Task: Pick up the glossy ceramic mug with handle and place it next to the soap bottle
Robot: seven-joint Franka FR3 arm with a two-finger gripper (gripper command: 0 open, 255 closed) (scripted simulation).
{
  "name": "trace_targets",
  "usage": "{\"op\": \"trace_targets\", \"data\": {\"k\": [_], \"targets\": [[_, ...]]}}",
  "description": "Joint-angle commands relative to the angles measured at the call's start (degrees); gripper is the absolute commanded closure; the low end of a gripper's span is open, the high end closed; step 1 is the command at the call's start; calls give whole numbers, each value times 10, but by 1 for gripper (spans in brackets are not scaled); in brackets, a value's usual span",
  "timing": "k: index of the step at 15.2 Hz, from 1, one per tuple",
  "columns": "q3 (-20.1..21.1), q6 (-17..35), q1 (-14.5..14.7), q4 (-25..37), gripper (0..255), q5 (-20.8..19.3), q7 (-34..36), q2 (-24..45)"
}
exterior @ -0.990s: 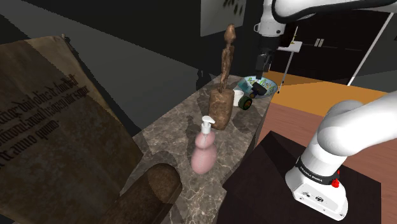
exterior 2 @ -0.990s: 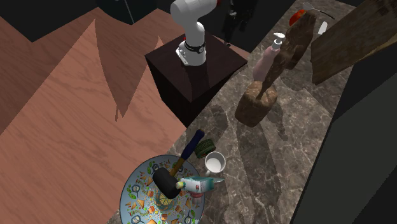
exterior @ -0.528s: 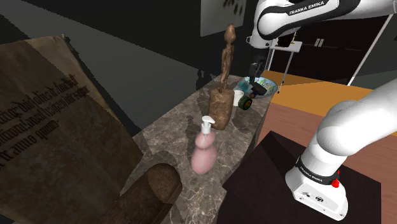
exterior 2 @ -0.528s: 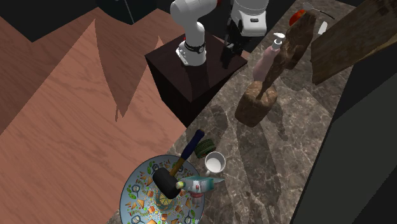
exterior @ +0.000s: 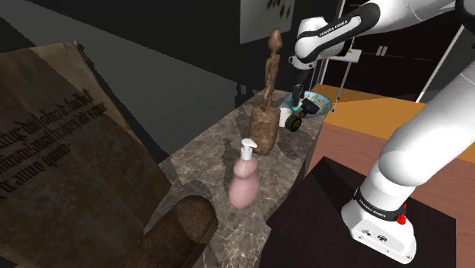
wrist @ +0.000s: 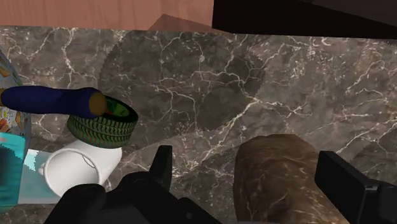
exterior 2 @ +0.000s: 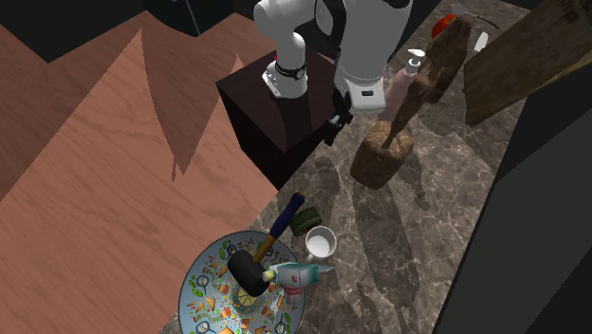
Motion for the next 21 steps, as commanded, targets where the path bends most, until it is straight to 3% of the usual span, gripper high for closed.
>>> {"op": "trace_targets", "data": {"k": [1, 9, 15, 20, 21], "targets": [[-13, 28, 0, 18, 0, 10, -25, 45], [-37, 100, -19, 127, 0, 88, -137, 232], [-22, 118, -60, 243, 0, 148, -210, 372], [-1, 110, -101, 364, 0, 180, -250, 488], [0, 116, -102, 364, 0, 181, -251, 493]]}}
